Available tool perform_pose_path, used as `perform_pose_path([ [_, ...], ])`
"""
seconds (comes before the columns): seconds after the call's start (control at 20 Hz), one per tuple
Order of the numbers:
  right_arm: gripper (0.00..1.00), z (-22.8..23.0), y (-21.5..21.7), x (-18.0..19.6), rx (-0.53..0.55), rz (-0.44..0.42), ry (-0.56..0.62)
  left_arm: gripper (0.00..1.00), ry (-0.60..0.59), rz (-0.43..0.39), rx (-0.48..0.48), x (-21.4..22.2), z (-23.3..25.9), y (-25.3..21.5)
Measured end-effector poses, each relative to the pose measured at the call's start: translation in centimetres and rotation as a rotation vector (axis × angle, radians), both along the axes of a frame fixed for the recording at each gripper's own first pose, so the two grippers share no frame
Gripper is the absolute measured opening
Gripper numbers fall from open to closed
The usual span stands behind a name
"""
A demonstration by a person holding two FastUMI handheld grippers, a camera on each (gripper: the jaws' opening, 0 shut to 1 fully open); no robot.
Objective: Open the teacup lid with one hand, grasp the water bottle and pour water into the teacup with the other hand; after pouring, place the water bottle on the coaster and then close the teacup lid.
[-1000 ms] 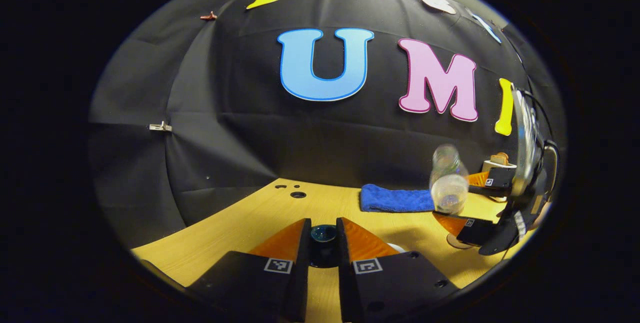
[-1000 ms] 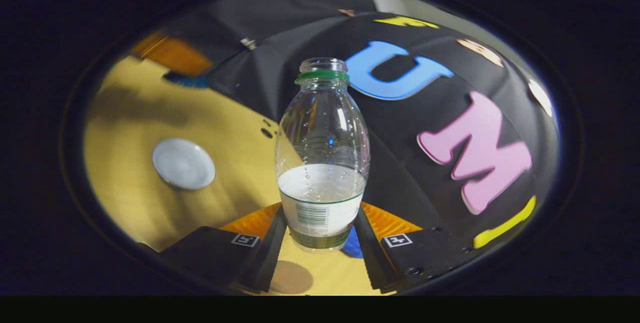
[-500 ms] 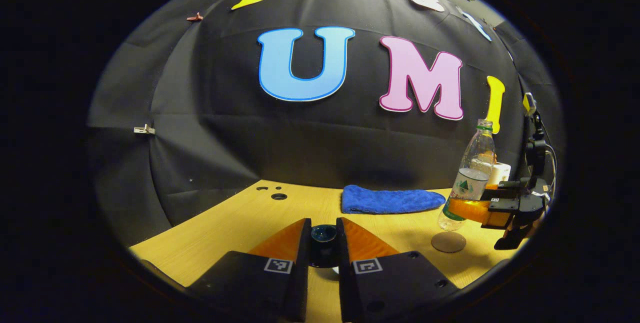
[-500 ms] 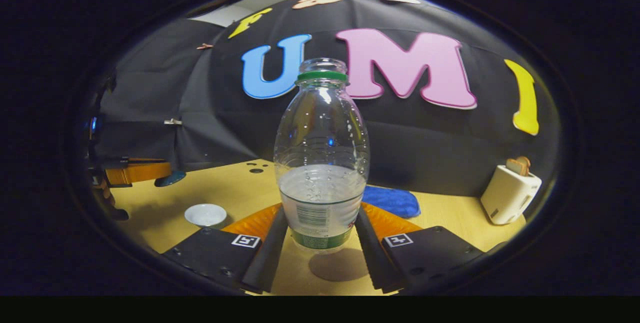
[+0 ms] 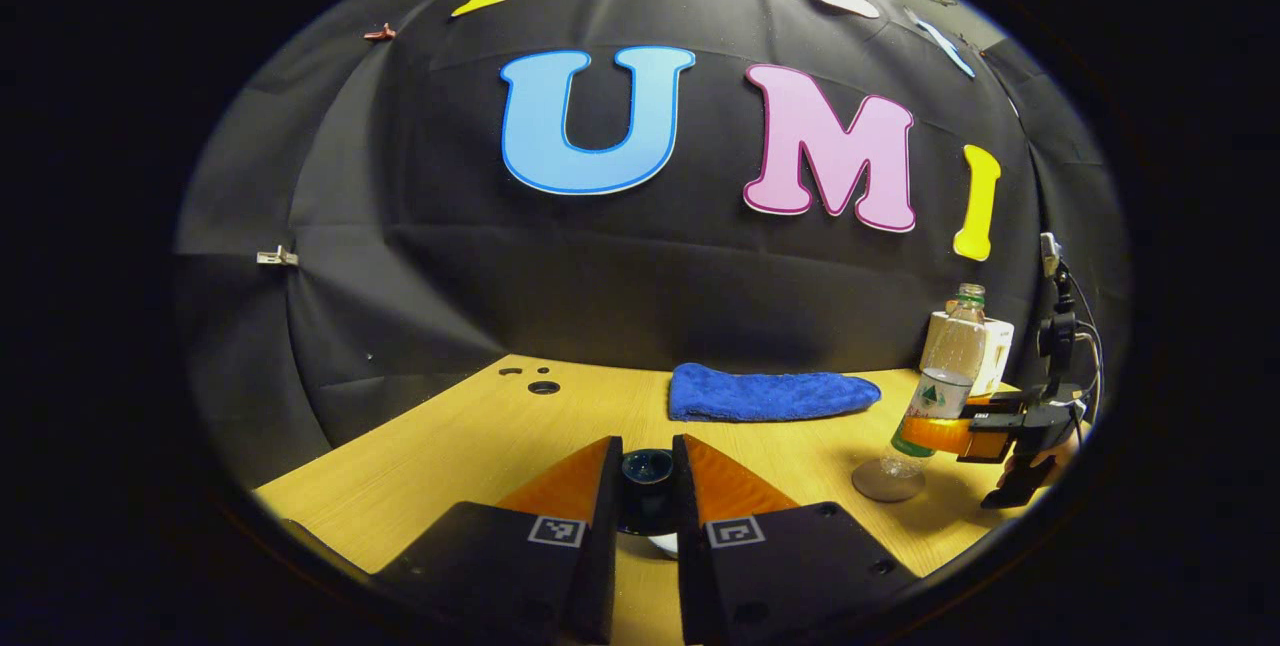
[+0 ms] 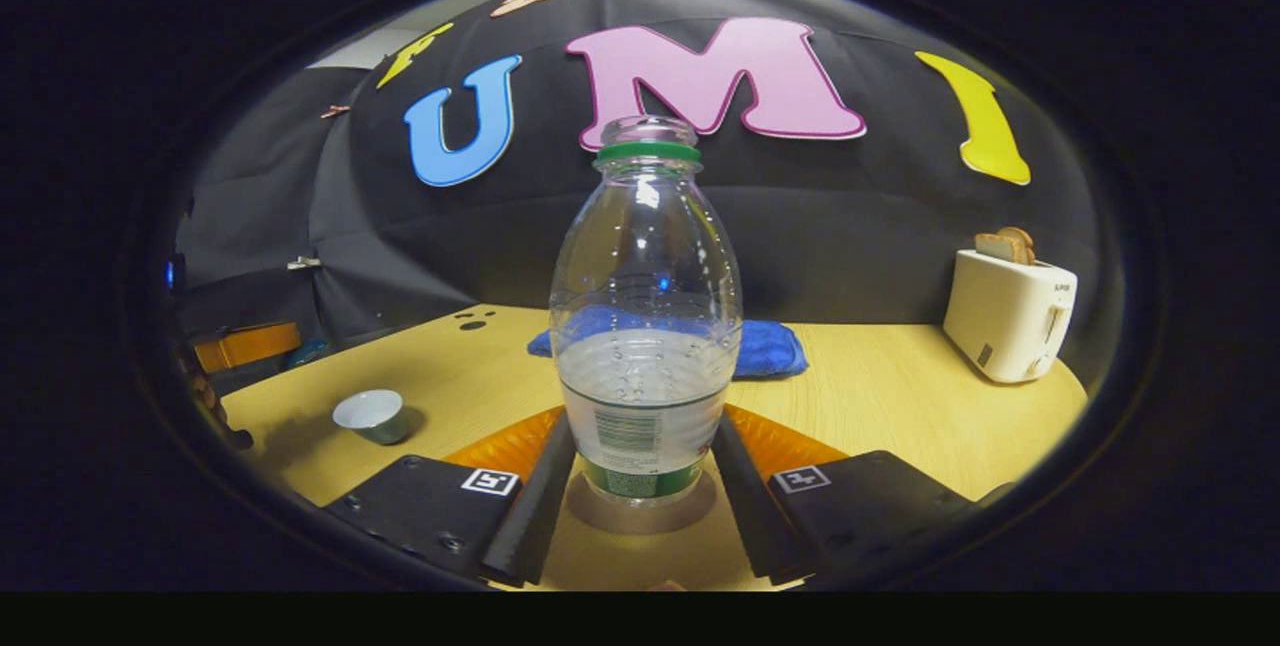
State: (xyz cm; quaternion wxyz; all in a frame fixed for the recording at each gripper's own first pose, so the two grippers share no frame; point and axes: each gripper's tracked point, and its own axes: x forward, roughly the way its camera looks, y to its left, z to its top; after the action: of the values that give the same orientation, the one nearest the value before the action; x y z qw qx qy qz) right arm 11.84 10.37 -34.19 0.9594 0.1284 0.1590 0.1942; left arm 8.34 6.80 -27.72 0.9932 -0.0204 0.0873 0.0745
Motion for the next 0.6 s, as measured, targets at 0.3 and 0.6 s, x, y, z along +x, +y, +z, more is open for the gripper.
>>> perform_pose_path([
  [0.3, 0.79, -1.13, 1.04, -0.03, -0.022, 0.025, 0.014, 0.29, 0.003, -0.008, 0.005, -0.06, 0.01, -0.16],
  [0.6, 0.8, -1.3, 0.9, -0.09, -0.02, 0.019, 0.025, 0.29, 0.004, -0.01, 0.004, -0.25, 0.06, -0.12],
])
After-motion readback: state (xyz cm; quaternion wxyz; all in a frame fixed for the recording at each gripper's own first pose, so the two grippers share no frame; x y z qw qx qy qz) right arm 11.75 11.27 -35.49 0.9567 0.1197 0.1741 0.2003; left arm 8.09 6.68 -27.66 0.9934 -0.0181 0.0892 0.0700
